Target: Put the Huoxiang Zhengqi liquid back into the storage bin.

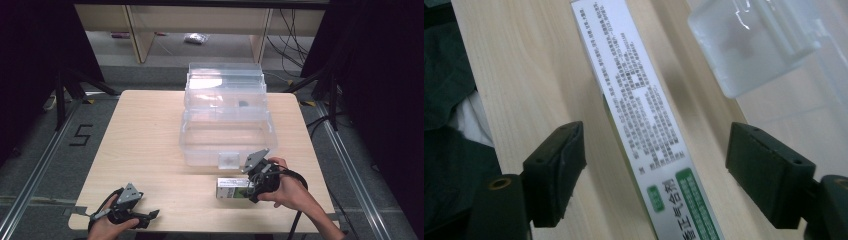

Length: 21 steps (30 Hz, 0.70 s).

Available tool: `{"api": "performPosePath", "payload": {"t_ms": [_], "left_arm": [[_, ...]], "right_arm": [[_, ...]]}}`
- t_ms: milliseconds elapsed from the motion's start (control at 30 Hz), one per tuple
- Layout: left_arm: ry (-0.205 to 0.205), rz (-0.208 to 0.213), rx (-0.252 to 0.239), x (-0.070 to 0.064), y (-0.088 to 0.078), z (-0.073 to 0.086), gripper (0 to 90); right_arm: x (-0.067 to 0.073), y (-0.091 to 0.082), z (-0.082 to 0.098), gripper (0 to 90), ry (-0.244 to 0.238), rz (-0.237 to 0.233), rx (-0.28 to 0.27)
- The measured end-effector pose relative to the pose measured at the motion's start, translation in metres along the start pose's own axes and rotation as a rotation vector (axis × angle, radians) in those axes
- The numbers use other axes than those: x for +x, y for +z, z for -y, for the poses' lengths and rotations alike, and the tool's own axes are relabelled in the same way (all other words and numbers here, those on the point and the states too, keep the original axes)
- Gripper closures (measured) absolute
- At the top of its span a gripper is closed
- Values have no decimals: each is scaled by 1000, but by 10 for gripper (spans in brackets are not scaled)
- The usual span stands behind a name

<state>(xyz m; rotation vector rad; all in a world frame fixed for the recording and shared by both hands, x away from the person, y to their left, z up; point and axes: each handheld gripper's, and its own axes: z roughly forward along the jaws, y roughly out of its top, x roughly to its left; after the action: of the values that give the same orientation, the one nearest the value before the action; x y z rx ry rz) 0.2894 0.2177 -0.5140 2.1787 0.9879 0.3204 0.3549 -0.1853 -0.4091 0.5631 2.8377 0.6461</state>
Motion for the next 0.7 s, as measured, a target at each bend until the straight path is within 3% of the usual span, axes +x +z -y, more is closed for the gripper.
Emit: {"api": "performPosePath", "payload": {"t_ms": [100,200,367,500,567,633,700], "left_arm": [[-12,-3,-2,-1,0,0,150],[-14,1,-11,-1,0,0,150],[-14,-3,-4,-1,1,0,150],[-17,-1,-10,-1,1,1,150],[-14,-2,-12,-1,1,1,150],[-13,2,-4,-1,0,0,150],[-13,0,-4,-1,1,0,150]], "right_arm": [[1,7,-5,267,-39,-10,29],[3,11,-8,289,-38,-16,55],[3,19,-14,320,-74,-34,98],[3,26,-18,369,-90,-49,166],[2,30,-20,402,-124,-54,176],[3,32,-21,415,-106,-26,222],[0,35,-24,434,-158,-35,233]]}}
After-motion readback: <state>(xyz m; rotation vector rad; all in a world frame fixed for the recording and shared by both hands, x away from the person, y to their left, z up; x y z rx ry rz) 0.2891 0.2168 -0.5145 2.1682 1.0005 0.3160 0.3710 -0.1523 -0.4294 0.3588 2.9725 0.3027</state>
